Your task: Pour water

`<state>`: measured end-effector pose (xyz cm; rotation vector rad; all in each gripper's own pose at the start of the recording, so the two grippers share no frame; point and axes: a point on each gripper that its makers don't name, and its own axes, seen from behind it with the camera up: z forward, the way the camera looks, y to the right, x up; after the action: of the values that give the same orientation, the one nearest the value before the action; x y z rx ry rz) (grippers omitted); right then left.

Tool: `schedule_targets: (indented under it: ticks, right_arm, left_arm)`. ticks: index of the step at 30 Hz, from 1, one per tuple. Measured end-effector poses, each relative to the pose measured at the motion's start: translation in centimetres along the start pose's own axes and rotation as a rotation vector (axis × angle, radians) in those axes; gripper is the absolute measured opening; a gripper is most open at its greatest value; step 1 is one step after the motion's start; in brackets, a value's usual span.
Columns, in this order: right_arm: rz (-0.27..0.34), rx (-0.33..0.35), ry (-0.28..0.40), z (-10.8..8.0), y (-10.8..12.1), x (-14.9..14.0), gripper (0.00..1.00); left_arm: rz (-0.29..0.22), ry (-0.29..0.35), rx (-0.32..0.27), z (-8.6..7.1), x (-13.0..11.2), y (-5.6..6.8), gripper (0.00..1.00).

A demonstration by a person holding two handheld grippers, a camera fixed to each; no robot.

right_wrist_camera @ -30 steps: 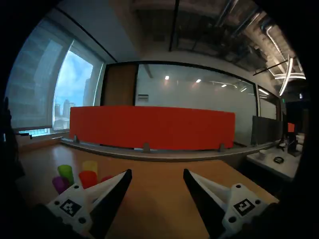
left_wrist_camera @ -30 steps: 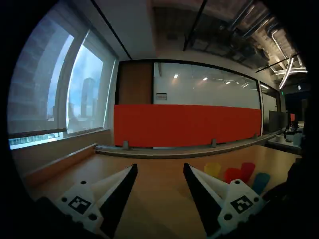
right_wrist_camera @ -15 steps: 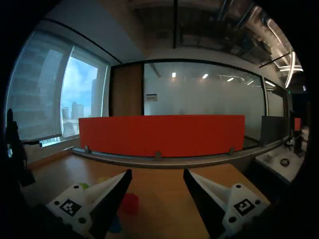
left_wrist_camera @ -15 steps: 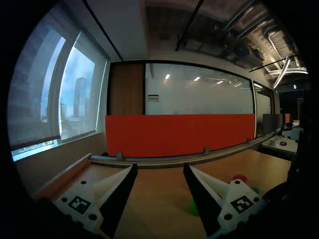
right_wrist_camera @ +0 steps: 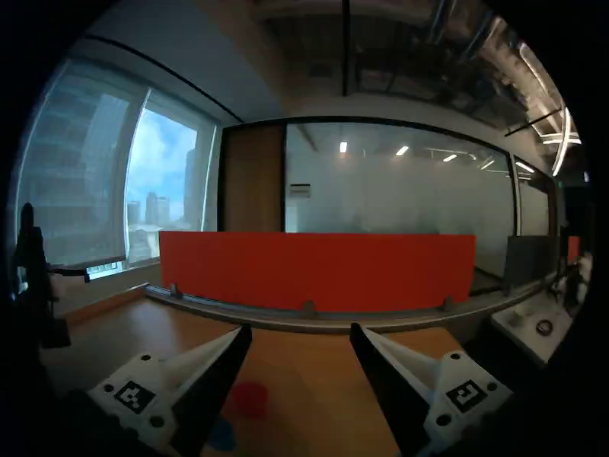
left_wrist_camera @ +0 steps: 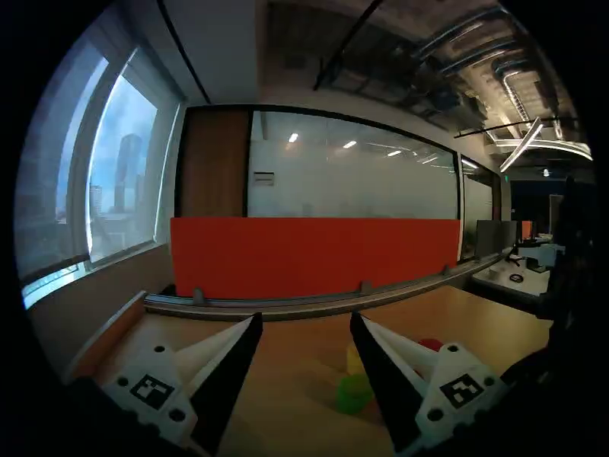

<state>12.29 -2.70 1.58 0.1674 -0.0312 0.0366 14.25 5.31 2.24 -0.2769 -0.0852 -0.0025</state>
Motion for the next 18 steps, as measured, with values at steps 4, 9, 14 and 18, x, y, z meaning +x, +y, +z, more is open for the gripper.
schedule_targets:
  ticks: [4, 9, 14, 18]
  right_arm:
    - [0.0, 0.064, 0.012, -0.1, -1.1, 0.5, 1.0]
    - [-0.004, 0.167, 0.022, -0.3, -3.1, 1.1, 1.0]
    - [-0.013, 0.271, 0.015, -0.6, -5.0, 1.1, 1.0]
    - [-0.021, 0.346, 0.009, -1.0, -6.6, 1.1, 1.0]
  left_arm:
    - [0.001, -0.026, -0.047, 0.3, -0.5, 0.8, 0.85]
    - [-0.017, -0.039, -0.116, 0.6, -0.8, 2.0, 0.85]
    - [-0.016, -0.051, -0.18, 0.8, -1.1, 3.2, 0.85]
    - [-0.027, -0.047, -0.238, 0.8, -1.0, 4.6, 0.85]
